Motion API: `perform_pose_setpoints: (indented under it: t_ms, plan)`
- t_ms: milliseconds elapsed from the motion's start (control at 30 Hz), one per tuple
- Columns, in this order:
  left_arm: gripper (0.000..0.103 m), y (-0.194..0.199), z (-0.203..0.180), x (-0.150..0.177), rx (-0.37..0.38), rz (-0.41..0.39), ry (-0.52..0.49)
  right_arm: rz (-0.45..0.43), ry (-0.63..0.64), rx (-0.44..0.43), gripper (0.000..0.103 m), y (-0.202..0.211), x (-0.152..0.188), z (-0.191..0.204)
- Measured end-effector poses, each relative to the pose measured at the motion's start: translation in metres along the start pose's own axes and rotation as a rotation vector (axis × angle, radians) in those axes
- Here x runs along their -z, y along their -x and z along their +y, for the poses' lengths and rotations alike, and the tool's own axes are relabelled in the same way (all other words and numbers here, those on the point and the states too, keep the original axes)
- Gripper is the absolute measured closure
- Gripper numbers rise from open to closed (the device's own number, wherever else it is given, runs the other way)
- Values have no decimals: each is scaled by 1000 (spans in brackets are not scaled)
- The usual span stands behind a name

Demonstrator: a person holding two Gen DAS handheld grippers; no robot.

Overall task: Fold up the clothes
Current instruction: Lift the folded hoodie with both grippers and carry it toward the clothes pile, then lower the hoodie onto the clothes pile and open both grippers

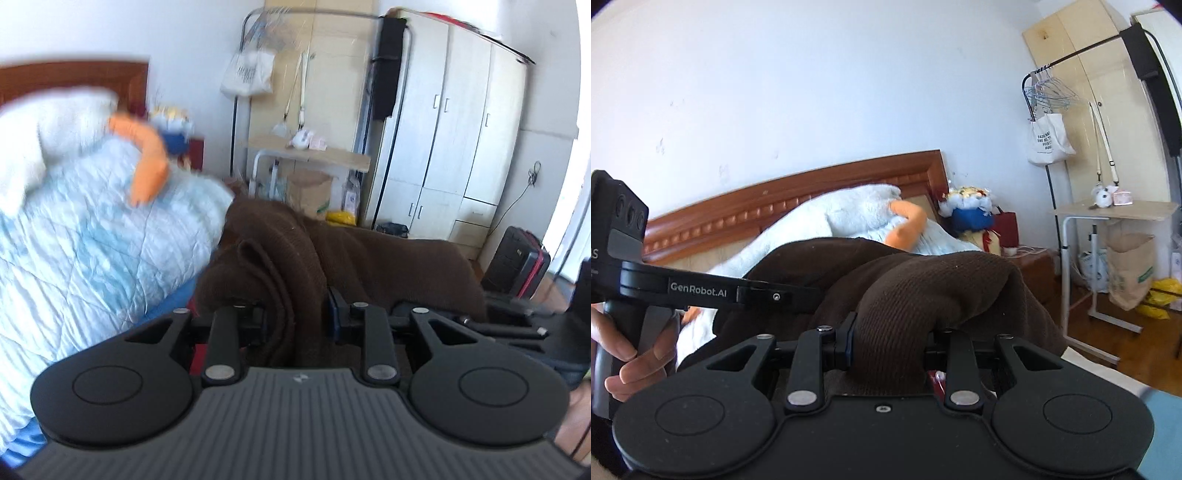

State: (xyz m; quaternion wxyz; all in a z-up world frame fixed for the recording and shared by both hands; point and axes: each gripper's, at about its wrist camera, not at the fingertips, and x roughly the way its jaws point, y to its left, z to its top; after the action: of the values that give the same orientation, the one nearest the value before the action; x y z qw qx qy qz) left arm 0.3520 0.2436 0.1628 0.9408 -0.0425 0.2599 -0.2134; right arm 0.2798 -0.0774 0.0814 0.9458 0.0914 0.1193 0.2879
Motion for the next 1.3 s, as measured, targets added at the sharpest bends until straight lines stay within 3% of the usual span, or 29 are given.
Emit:
perform_pose_setpoints:
  t_ms: [67, 133, 167, 233, 267, 333, 400, 467, 533, 633, 767, 900, 967, 1033, 1067, 1100, 1200, 1300]
  plan:
    - [74, -12, 12, 17, -58, -10, 22, 28, -72, -17, 68, -41, 4, -4]
    - [68, -24, 24, 34, -115, -19, 44, 53, -219, -41, 58, -85, 29, -20]
    - [68, -30, 30, 42, -144, -24, 55, 91, -307, -53, 44, -103, 48, -31]
    - [64, -42, 42, 59, -201, -34, 77, 237, -506, -31, 44, -135, 96, -54]
    - [64, -48, 47, 68, -230, -39, 88, 255, -562, -40, 44, -136, 115, -60]
    - [62, -59, 59, 85, -288, -49, 110, 187, -611, -108, 45, -119, 146, -67]
    - [61, -71, 71, 101, -345, -58, 131, 171, -624, -169, 42, -101, 165, -68]
    - [52, -82, 83, 118, -400, -71, 157, 154, -609, -192, 40, -84, 182, -63]
    - [41, -66, 84, 135, -389, -135, 268, 153, -560, -182, 40, -75, 191, -53]
    - [40, -47, 89, 158, -364, -153, 406, 134, -478, -163, 39, -67, 191, -43]
    - [40, -44, 102, 174, -319, -129, 453, 68, -380, -118, 39, -69, 155, -37]
    - [34, -51, 108, 180, -330, -123, 463, 69, -312, -90, 38, -80, 133, -26]
    - [35, -51, 104, 179, -342, -121, 447, 91, -303, 29, 36, -93, 132, -21]
    - [35, -48, 94, 173, -375, -122, 379, 129, -323, 79, 35, -111, 136, -22]
    - [35, -46, 89, 171, -391, -122, 344, 114, -336, 71, 50, -114, 138, -23]
    - [35, -45, 85, 167, -409, -123, 304, 96, -348, 60, 80, -117, 140, -24]
    - [38, -29, 72, 156, -411, -147, 244, -39, -327, 44, 83, -90, 132, -6]
    - [36, -13, 66, 152, -367, -204, 246, -25, -390, -43, 84, -80, 133, 5]
